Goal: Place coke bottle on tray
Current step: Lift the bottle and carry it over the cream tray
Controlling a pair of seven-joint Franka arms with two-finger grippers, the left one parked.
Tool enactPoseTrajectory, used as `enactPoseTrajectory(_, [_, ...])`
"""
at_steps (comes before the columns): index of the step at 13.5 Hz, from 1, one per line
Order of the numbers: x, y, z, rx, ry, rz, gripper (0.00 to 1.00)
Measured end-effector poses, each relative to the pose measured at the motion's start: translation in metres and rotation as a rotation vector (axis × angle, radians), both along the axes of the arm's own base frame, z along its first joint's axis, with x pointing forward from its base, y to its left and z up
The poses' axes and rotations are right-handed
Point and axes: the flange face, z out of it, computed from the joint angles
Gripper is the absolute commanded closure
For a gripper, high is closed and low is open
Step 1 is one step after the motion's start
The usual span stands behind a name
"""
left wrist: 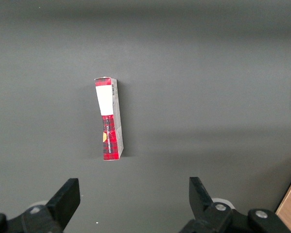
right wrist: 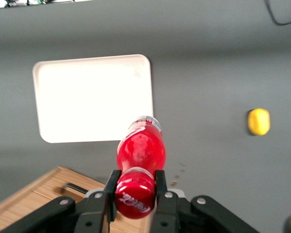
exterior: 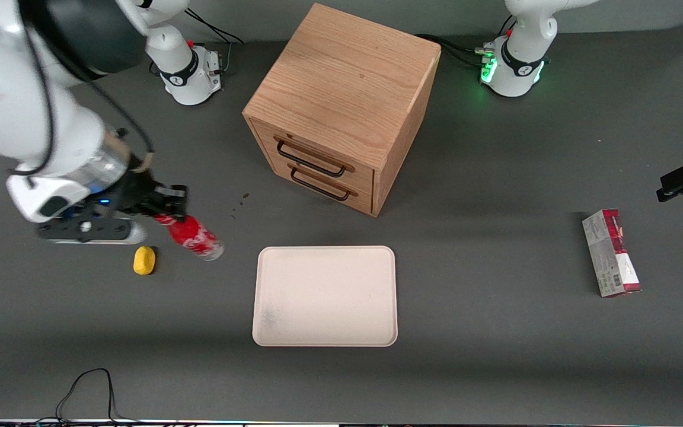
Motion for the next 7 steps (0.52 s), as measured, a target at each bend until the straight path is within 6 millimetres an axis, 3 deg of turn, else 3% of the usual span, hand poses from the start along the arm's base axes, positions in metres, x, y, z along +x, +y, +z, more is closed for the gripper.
enactPoseTrajectory(2, [-0.004, 0.029, -0.012, 0.003, -0.002, -0.014, 1.00])
enactPoseTrajectory(5, [0.007, 0.036, -0.035, -0.002, 0.006, -0.016, 1.00])
enactPoseTrajectory(7, [0.023, 0.041, -0.071, -0.010, 0.019, -0.020, 1.00])
